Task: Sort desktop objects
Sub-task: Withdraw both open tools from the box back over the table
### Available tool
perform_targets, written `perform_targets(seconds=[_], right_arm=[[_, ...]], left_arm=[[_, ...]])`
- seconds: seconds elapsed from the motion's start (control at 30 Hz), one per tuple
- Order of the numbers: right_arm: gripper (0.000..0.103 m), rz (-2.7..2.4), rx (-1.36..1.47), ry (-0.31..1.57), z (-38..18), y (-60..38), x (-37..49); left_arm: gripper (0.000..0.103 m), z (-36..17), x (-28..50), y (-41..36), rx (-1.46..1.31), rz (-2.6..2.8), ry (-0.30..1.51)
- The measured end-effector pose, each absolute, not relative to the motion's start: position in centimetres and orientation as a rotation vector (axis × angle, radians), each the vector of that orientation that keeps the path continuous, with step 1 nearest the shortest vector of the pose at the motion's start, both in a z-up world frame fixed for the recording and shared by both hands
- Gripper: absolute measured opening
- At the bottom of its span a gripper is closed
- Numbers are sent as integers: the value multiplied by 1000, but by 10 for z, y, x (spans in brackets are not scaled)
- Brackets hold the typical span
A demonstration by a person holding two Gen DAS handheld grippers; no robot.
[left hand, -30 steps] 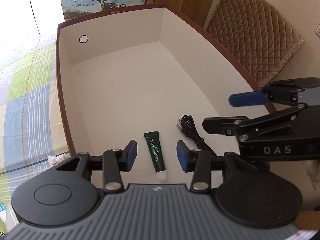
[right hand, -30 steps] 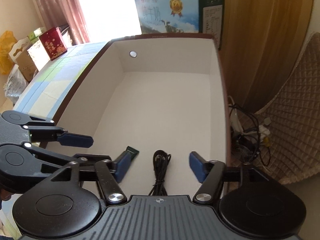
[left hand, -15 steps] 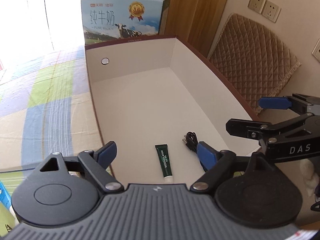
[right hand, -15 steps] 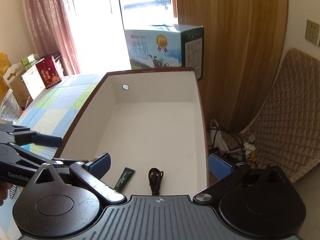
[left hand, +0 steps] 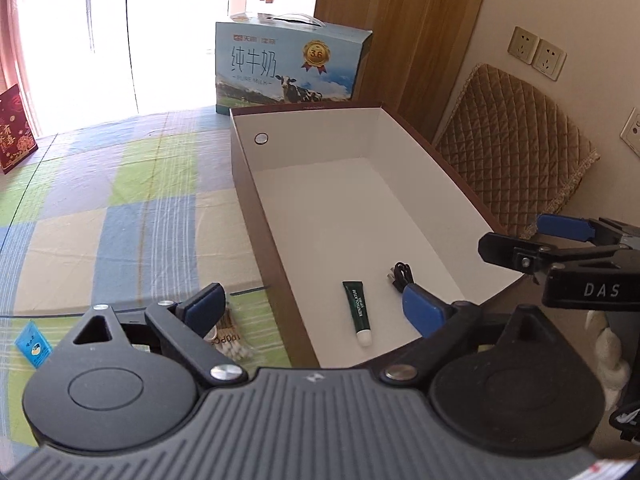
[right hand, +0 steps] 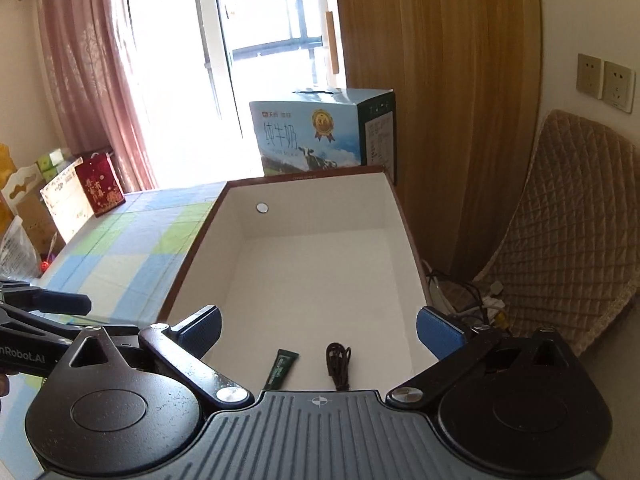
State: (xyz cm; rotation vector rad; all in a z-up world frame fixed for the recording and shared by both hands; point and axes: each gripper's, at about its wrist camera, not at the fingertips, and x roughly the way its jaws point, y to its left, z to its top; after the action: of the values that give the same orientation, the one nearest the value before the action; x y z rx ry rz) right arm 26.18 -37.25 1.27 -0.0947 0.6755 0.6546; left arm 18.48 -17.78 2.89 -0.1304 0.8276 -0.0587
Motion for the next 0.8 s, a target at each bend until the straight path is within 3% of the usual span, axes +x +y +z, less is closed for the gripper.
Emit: perform_targets(seconds=[0.8], right_arm=[[101, 649, -56, 768, 2, -336, 177]], left_arm=[[94, 22, 93, -94, -163, -21, 846]])
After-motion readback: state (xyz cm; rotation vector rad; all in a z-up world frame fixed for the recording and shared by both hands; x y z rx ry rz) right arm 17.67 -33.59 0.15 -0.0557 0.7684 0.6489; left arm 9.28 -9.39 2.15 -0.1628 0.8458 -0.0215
